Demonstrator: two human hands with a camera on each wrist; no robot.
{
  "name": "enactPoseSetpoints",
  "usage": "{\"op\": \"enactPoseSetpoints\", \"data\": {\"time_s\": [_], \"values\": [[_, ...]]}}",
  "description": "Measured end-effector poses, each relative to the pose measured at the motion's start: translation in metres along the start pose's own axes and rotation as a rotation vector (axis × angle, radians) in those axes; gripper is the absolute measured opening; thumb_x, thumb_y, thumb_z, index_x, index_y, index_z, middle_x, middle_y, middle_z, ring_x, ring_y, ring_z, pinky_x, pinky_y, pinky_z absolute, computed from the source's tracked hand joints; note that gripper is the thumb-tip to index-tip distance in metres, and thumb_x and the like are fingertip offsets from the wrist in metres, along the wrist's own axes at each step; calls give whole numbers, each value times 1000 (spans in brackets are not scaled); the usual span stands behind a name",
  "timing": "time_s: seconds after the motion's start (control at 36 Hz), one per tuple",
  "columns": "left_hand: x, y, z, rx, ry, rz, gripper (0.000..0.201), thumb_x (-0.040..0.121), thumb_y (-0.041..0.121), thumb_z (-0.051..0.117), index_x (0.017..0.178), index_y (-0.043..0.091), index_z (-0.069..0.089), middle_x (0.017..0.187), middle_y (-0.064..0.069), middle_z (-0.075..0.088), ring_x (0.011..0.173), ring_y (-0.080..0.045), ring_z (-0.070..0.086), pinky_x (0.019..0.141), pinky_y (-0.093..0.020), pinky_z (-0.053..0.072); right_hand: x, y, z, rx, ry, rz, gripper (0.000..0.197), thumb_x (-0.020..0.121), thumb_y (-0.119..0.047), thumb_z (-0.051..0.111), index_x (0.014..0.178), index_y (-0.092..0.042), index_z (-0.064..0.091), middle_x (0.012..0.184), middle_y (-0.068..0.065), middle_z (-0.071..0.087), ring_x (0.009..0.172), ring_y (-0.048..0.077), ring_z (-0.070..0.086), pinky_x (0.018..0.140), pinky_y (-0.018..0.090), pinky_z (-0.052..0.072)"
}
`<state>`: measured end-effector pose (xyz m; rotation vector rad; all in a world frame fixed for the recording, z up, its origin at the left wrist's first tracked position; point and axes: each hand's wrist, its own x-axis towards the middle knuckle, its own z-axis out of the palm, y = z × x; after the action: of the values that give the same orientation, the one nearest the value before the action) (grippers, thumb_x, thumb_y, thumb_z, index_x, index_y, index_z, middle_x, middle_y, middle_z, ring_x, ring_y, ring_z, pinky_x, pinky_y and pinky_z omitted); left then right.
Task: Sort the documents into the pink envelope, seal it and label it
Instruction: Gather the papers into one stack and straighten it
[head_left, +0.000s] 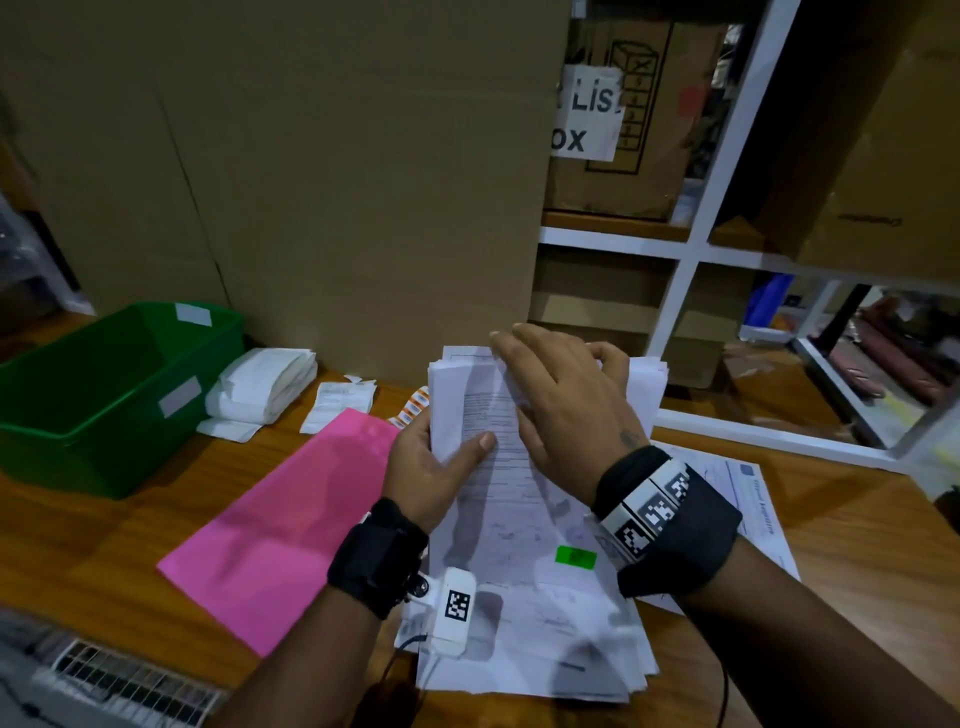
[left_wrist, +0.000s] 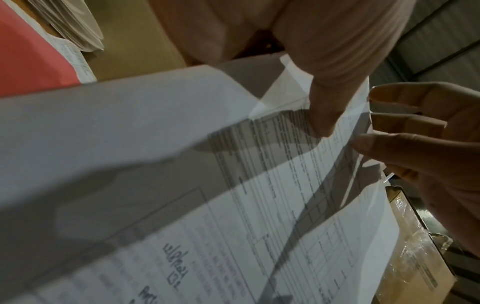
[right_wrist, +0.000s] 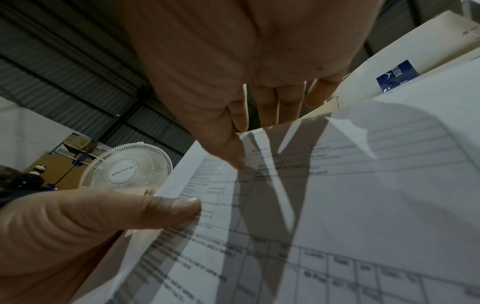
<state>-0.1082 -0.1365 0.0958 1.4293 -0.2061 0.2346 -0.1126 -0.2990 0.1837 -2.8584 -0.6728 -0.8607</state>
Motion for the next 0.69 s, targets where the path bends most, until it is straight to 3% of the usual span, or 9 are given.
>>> {"op": "enactPoseSetpoints", "data": {"time_s": [0.22, 0.33, 0.44, 0.58, 0.69], "values": [[0, -1, -1, 33, 14, -34, 41, 80, 27, 77, 118, 15, 65, 107, 1, 77, 98, -15, 74, 78, -30, 61, -2, -2, 1, -43, 168, -40, 68, 71, -23, 81, 134, -22, 55, 143, 11, 46, 129, 30, 40, 93, 47, 35], [-1, 0, 0, 13, 13, -48, 29, 85, 19, 75, 112, 20, 65, 103, 3, 76, 95, -12, 74, 72, -23, 59, -3, -3, 2, 14, 212, -41, 64, 71, -25, 81, 131, -18, 56, 127, 10, 53, 115, 28, 48, 86, 43, 38], [0, 0, 0, -5, 7, -50, 28, 86, 18, 74, 112, 19, 64, 101, 5, 77, 95, -12, 74, 72, -23, 59, -2, -2, 2, 26, 183, -43, 51, 73, -26, 78, 120, -16, 61, 114, 7, 58, 106, 26, 53, 84, 41, 38], [0, 0, -1, -14, -8, -67, 41, 81, 27, 74, 118, 16, 62, 108, 1, 76, 100, -15, 73, 75, -27, 60, 1, 0, 1, 7, 132, -16, 43, 77, -30, 76, 116, -19, 61, 109, 3, 58, 102, 24, 52, 84, 40, 35], [0, -1, -2, 13, -10, -64, 28, 87, 18, 74, 113, 18, 64, 103, 5, 77, 97, -14, 73, 73, -25, 59, 5, 3, -2, 44, 138, -8, 28, 79, -29, 73, 104, -23, 62, 101, -1, 52, 96, 21, 47, 81, 38, 33]]}}
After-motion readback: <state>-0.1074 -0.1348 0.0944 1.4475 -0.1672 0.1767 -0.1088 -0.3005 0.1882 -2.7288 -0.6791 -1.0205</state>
